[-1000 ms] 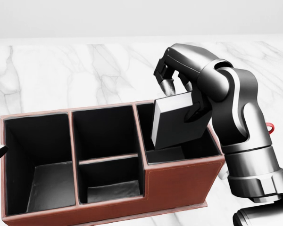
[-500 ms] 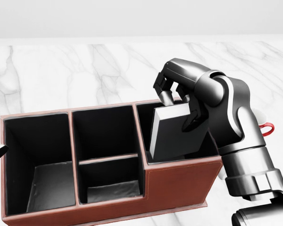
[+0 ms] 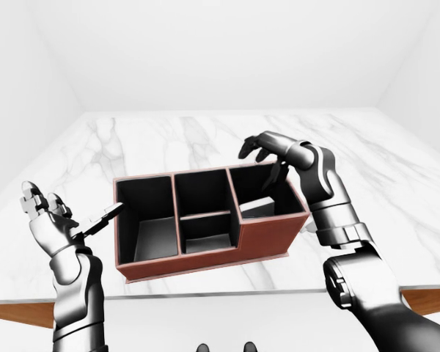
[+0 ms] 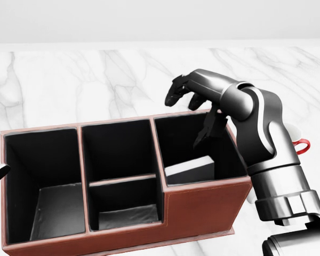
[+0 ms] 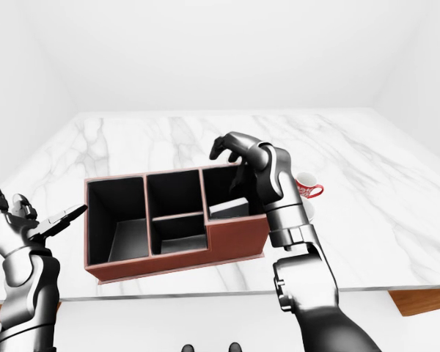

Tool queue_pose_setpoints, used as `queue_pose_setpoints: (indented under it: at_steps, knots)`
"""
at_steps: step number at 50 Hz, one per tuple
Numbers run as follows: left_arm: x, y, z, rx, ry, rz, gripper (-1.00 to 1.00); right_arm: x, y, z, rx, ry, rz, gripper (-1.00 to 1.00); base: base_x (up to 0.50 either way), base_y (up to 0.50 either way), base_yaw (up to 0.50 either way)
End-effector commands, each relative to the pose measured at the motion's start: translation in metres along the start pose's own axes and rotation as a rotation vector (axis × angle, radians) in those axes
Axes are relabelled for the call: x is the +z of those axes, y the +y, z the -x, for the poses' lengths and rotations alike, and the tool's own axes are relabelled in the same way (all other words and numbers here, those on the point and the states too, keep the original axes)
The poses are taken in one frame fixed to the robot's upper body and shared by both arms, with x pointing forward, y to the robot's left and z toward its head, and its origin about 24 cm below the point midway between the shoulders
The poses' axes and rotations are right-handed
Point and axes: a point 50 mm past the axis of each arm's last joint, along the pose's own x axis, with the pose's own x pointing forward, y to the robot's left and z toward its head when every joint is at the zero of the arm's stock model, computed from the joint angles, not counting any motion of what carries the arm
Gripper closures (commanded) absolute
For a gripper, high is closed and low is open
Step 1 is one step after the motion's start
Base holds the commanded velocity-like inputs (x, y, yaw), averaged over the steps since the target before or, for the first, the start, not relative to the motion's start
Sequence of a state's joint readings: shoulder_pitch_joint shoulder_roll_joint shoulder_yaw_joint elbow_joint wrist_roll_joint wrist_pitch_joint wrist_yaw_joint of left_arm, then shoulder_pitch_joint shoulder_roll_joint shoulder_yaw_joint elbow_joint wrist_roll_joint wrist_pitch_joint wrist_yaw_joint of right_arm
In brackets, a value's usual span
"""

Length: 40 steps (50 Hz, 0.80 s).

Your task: Pick up the book and place it in the right compartment of the caddy.

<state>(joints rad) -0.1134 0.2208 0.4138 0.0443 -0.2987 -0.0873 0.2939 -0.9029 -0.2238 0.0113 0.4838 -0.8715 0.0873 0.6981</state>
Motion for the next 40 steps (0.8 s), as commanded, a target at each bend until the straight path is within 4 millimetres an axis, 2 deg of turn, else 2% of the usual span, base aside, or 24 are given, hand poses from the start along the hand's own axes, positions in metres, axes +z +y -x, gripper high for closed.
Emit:
queue_pose_setpoints:
  at_steps: [1, 6, 11, 16, 18, 21, 26, 34, 40]
  knots:
    - [-0.001, 0.0, 0.0, 0.0, 0.006, -0.002, -1.0, -0.001, -0.001, 0.0, -0.002, 0.001, -0.007, -1.0, 0.0, 0.0, 0.0]
    - [-0.002, 0.0, 0.0, 0.001, 0.007, -0.003, -1.0, -0.004, 0.002, 0.0, 0.009, 0.011, -0.012, -1.0, 0.0, 0.0, 0.0]
    - [-0.002, 0.001, 0.0, 0.002, 0.007, -0.003, -1.0, 0.0, -0.004, 0.002, -0.014, -0.006, -0.007, -1.0, 0.0, 0.0, 0.0]
    - [-0.001, 0.0, 0.0, 0.002, 0.004, -0.002, -1.0, 0.017, -0.035, 0.01, -0.106, -0.079, -0.015, -1.0, 0.0, 0.0, 0.0]
    - [-0.001, 0.001, 0.0, 0.004, 0.005, -0.001, -1.0, 0.029, -0.057, 0.016, -0.161, -0.132, -0.034, -1.0, 0.0, 0.0, 0.0]
    - [-0.001, 0.001, 0.0, 0.003, 0.003, 0.0, -1.0, 0.04, -0.072, 0.025, -0.209, -0.188, -0.029, -1.0, 0.0, 0.0, 0.0]
    - [0.0, 0.001, 0.0, 0.003, 0.001, 0.0, -1.0, 0.05, -0.082, 0.036, -0.258, -0.243, -0.009, -1.0, 0.0, 0.0, 0.0]
    - [0.0, 0.002, 0.0, 0.004, -0.001, 0.001, -1.0, 0.069, -0.109, 0.061, -0.361, -0.373, -0.023, -1.0, 0.0, 0.0, 0.0]
    - [0.0, 0.002, 0.0, 0.004, 0.0, 0.0, -1.0, 0.064, -0.109, 0.059, -0.34, -0.381, -0.052, -1.0, 0.0, 0.0, 0.0]
